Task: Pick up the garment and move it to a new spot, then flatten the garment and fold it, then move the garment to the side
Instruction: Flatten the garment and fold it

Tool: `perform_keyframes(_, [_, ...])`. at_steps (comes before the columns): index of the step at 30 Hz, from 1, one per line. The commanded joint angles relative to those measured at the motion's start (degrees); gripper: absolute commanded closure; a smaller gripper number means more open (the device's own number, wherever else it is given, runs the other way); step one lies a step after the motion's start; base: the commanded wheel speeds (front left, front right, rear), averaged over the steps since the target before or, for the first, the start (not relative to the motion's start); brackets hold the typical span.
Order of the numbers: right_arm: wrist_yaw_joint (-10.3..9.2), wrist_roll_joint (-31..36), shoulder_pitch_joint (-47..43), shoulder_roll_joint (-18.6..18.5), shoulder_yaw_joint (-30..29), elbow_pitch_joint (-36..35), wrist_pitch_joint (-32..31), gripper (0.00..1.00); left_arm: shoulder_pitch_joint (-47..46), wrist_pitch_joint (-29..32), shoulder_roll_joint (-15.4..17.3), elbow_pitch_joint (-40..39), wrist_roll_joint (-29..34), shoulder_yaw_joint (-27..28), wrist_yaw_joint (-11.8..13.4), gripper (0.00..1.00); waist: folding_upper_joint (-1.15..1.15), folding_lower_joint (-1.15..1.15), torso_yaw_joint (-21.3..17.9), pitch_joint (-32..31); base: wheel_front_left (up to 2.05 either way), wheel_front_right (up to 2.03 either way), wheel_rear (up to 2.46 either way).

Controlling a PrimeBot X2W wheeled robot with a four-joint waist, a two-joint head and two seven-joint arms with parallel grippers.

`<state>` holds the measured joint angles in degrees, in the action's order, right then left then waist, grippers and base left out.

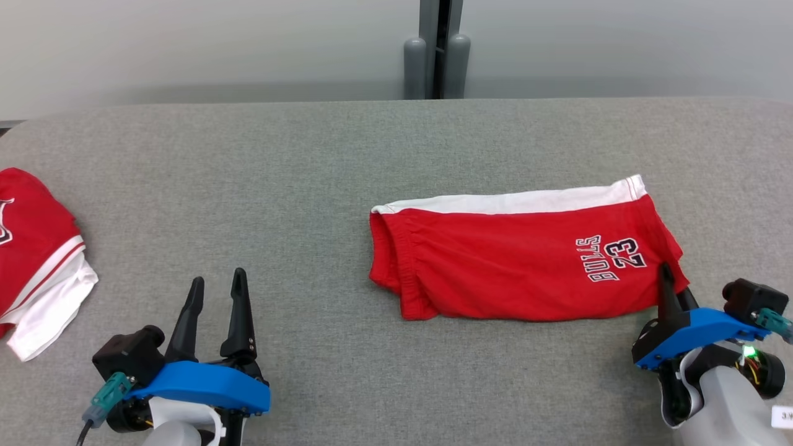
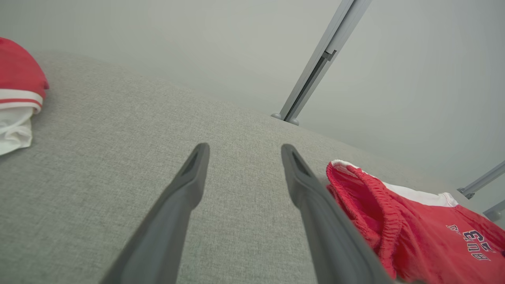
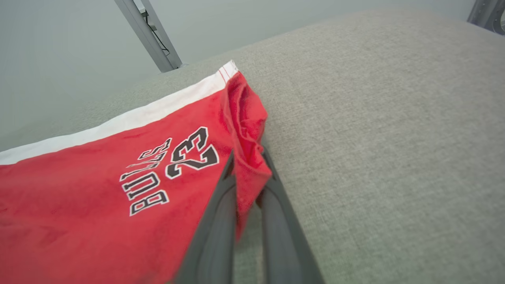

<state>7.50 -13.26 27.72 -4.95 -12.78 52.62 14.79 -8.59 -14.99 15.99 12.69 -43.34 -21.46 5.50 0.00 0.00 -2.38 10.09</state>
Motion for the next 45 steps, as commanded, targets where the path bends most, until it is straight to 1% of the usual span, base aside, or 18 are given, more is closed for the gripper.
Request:
perform_keyframes(1, [-0.02, -0.7, -1.9, 0.6, -0.7, -2.0, 0.4, 1.00, 0.5, -0.3, -0.4, 0.2, 0.5, 0.1, -0.4, 0.00, 0.00, 0.00, 0.4, -0.3, 0.00, 0.00, 0.00])
perform_keyframes(2, [-0.02, -0.7, -1.9, 0.6, -0.7, -2.0, 0.4, 1.00, 0.5, -0.3, -0.4, 0.2, 0.5, 0.1, -0.4, 0.00, 0.00, 0.00, 0.4, -0.3, 0.00, 0.00, 0.00])
perform_keyframes(7, [-0.01, 1.9, -1.8, 1.3, -0.7, -6.4, -0.8, 1.00, 1.1, -0.3, -1.2, 0.9, 1.1, 0.0, -0.9, 0.00, 0.00, 0.00, 2.0, -0.9, 0.00, 0.00, 0.00])
perform_keyframes(9, [0.00, 2.6, -0.1, 1.8, 0.9, -8.0, -2.0, 1.00, 1.0, -0.3, -1.6, 1.1, 1.2, 0.2, -0.9, 0.00, 0.00, 0.00, 2.7, -1.1, 0.00, 0.00, 0.00])
perform_keyframes(12, [-0.01, 2.5, 2.3, 2.0, 4.9, -10.0, -3.8, 1.00, 0.9, -0.3, -2.0, 1.3, 1.4, 0.5, -1.1, 0.00, 0.00, 0.00, 3.7, -1.3, 0.00, 0.00, 0.00])
perform_keyframes(15, [-0.01, -1.5, 4.6, 2.1, 12.9, -11.1, -5.1, 1.00, 0.7, -0.3, -2.4, 1.5, 1.6, 0.8, -1.4, 0.00, 0.00, 0.00, 5.0, -1.4, 0.00, 0.00, 0.00])
perform_keyframes(19, [-0.01, -6.4, 5.7, 2.0, 25.5, -13.0, -6.6, 1.00, 0.7, -0.3, -3.0, 1.8, 1.6, 1.2, -1.8, 0.00, 0.00, 0.00, 6.5, -1.6, 0.00, 0.00, 0.00])
perform_keyframes(22, [-0.01, -8.3, 4.2, 1.9, 33.0, -13.9, -8.3, 1.00, 0.9, -0.3, -3.4, 2.0, 1.7, 1.5, -2.0, 0.00, 0.00, 0.00, 7.5, -1.8, 0.00, 0.00, 0.00])
perform_keyframes(24, [-0.01, -7.3, 3.1, 1.9, 36.0, -13.7, -9.5, 1.00, 1.4, -0.3, -3.6, 2.1, 1.9, 1.9, -2.0, 0.00, 0.00, 0.00, 7.8, -1.8, 0.00, 0.00, 0.00])
perform_keyframes(27, [-0.01, -6.7, 1.8, 1.9, 37.7, -13.6, -10.4, 1.00, 1.8, -0.3, -3.9, 2.2, 2.2, 2.5, -2.3, 0.00, 0.00, 0.00, 8.0, -1.9, 0.00, 0.00, 0.00])
perform_keyframes(33, [-0.01, -5.0, -0.2, 1.9, 38.0, -14.5, -10.6, 0.99, 2.5, -0.3, -4.3, 2.3, 2.7, 3.4, -2.5, 0.00, 0.00, 0.00, 7.2, -1.9, 0.00, 0.00, 0.00])
perform_keyframes(34, [-0.01, -4.5, -0.3, 1.9, 38.5, -14.8, -10.7, 0.88, 2.5, -0.3, -4.3, 2.4, 2.7, 3.4, -2.6, 0.00, 0.00, 0.00, 7.0, -1.9, 0.00, 0.00, 0.00])
perform_keyframes(36, [-0.01, -4.3, -0.6, 2.0, 39.6, -15.5, -10.8, 0.63, 2.2, -0.3, -4.4, 2.5, 2.9, 3.3, -2.7, 0.00, 0.00, 0.00, 6.7, -1.9, 0.00, 0.00, 0.00])
perform_keyframes(38, [-0.01, -4.4, -1.2, 2.0, 41.0, -16.2, -10.9, 0.58, 2.0, -0.3, -4.5, 2.7, 3.1, 3.1, -2.9, 0.00, 0.00, 0.00, 6.5, -2.0, 0.00, 0.00, 0.00])
perform_keyframes(39, [-0.01, -4.7, -1.5, 2.0, 41.7, -16.7, -10.9, 0.51, 2.0, -0.3, -4.5, 2.7, 3.1, 3.1, -2.9, 0.00, 0.00, 0.00, 6.4, -2.0, 0.00, 0.00, 0.00])
perform_keyframes(40, [-0.01, -4.8, -1.6, 2.0, 42.4, -17.2, -10.7, 0.03, 1.9, -0.3, -4.6, 2.8, 3.2, 3.0, -2.9, 0.00, 0.00, 0.00, 6.3, -2.0, 0.00, 0.00, 0.00])
perform_keyframes(41, [-0.01, -4.9, -1.8, 2.0, 42.8, -17.6, -10.5, 0.00, 1.9, -0.3, -4.6, 2.9, 3.1, 3.0, -2.9, 0.00, 0.00, 0.00, 6.2, -2.0, 0.00, 0.00, 0.00])
perform_keyframes(45, [-0.01, -5.2, -2.8, 1.9, 44.0, -19.3, -9.5, 0.00, 2.1, -0.3, -4.7, 3.2, 3.3, 2.8, -3.1, 0.00, 0.00, 0.00, 6.1, -2.3, 0.00, 0.00, 0.00])
